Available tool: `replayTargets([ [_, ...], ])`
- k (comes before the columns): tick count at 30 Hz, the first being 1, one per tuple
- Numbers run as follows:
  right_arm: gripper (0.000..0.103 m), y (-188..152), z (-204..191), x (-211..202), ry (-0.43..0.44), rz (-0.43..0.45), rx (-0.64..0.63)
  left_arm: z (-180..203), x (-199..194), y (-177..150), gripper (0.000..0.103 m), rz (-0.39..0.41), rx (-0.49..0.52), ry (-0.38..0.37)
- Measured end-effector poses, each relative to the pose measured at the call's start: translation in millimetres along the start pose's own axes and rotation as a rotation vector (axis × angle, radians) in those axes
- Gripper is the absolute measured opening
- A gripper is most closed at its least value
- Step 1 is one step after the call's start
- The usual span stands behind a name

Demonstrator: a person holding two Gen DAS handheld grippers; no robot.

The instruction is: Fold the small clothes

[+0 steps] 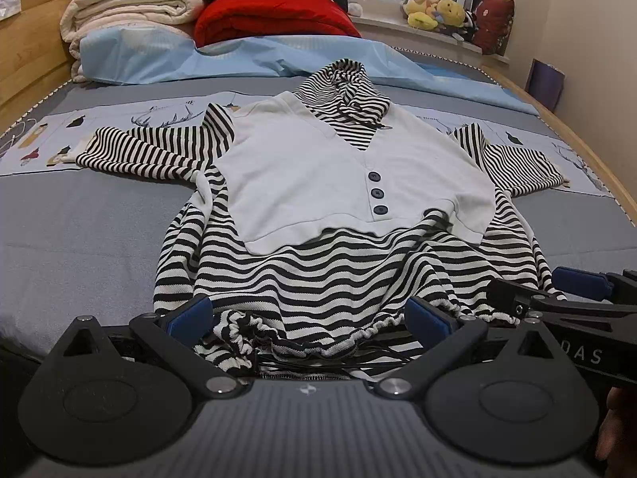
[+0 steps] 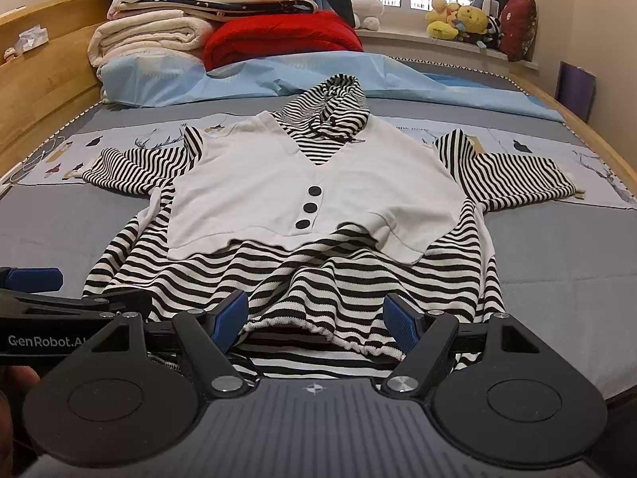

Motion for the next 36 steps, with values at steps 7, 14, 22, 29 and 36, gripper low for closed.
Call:
replayTargets([
  [7,0.077,-1.8,-2.7,0.9,0.001,-0.009,-0.007,-0.3,0.9,0.4,0.102,-0.002,-0.007,-0.001],
  [14,0.077,-1.2,-2.9,1.2,-0.001,-0.011,-0.009,-0.1,1.1,0.0,0.102,-0.002,-0.007,-0.003],
  [22,0.077,-2.1,-2.7,1.6,-0.005,-0.016,-0.011,-0.6,0.9,0.3,0.102,-0.002,-0.008,-0.002],
  [29,0.077,-1.4,-2.9,1.5,-0.005,-0.016,-0.011,1.9,0.4,0.5,0.102,0.005,0.003,0.001],
  [36,0.077,1.3,0.1,1.0,-0.014,-0.001,0.002,5.5,-10.0,12.5,0.097,0.093,0.042,0.004],
])
Point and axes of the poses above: each gripper's, at about its wrist camera, not at the fingertips, and x roughly the way its jaws point, z to its right, y to its top, the point moved 6 cm from there along x, roughly the way its jaws point, and after that the axes turned 9 degrees about -y, right-handed, at the moved point
